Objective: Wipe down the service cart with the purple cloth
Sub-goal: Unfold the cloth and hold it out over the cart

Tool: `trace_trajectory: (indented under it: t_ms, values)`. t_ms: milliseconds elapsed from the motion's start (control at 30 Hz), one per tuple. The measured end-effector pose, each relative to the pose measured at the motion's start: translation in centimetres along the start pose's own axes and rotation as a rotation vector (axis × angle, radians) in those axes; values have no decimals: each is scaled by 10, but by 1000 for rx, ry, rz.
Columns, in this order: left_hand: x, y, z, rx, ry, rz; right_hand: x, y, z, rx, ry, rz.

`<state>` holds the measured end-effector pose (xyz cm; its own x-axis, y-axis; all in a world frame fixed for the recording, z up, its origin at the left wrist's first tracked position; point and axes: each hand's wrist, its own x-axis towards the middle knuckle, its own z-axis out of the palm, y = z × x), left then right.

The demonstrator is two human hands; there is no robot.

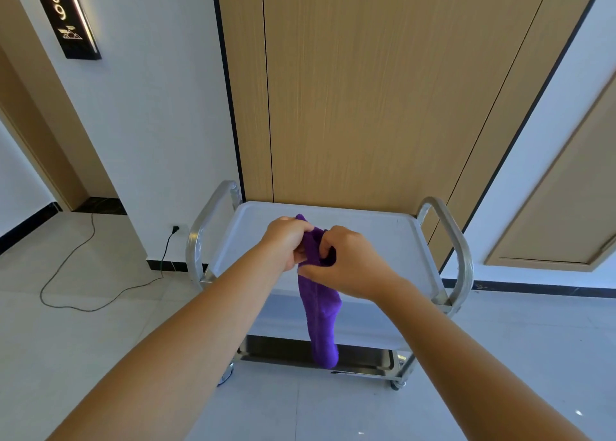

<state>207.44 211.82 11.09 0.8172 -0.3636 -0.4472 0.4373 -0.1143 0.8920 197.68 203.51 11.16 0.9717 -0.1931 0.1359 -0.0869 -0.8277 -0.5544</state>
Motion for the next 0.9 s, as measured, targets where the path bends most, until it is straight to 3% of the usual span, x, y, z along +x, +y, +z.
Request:
trace_trajectory:
  t_ms: [100, 367, 500, 600, 733, 900]
  values:
    - [-3, -3, 8, 30, 10, 24, -2, 1, 1, -168, -14, 24]
    - [-14, -8, 18, -19, -9, -22, -8, 5, 5, -338, 36, 70]
    - [-13, -9, 8, 169, -1, 1, -12, 11, -6, -46, 1, 60]
    - [-8, -12, -9, 395, -19, -106, -17, 16, -20, 159, 35, 40]
    - [-5, -21, -22, 634, -100, -257, -24, 20, -35, 187, -14, 11]
    - [-1, -30, -32, 721, -117, -167, -28, 31, -43, 328, 9, 60]
